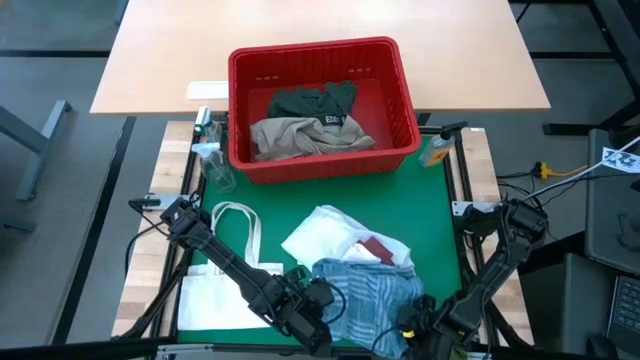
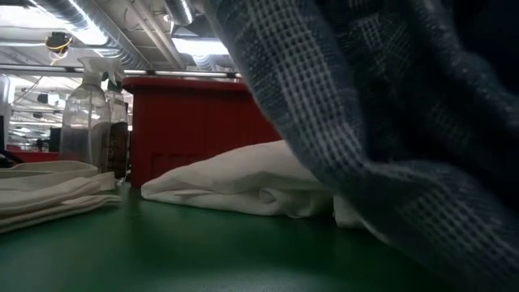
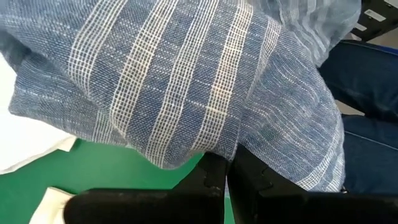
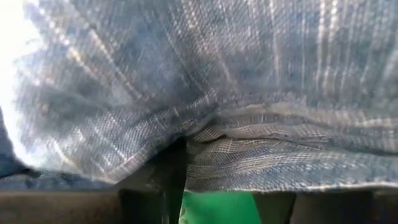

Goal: Fold Laundry from Bin
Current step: Stack the blue checkered polo shirt on top of the folded white underwear

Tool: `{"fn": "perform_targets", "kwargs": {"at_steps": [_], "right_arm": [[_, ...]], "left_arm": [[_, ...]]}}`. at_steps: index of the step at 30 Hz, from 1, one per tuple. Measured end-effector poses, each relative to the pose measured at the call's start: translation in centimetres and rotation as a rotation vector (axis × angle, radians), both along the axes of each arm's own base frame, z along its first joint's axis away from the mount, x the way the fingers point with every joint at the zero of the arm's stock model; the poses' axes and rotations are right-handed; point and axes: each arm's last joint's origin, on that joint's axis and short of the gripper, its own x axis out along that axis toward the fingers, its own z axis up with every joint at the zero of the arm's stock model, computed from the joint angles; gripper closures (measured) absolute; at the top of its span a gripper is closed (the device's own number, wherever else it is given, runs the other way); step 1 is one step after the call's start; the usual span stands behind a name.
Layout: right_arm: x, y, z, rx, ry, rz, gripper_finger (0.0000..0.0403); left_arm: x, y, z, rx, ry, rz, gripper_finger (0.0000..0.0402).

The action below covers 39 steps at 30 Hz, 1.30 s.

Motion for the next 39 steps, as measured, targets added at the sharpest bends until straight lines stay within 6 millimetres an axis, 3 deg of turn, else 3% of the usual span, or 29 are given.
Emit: {"fn": "perform_targets", "kwargs": {"at_steps": [12,16,31,39], "right_arm": [[1.5,-0.8,0.0,0.038,0.020,-0.083,0.0244],[2.2,-1.3,-0.9,0.030,0.040,-0.157,0.0244],[3.0,-1.3,-1.4,0.041,0.048,-0.067,0.0247],[3.1,-1.2,-1.7,0.020,0.013,-0.039,0.0332]], "left_arm": [[-1.1,2.2,-0.6,0.130,0.192,0.028,0.0402],[-0.9,2.6,-0.6,0.131,0.195,0.037,0.0402],[-0.8,2.7,-0.6,0.136,0.191,0.042,0.0401],[-0.8,2.7,-0.6,0.136,0.191,0.041,0.0401]]}}
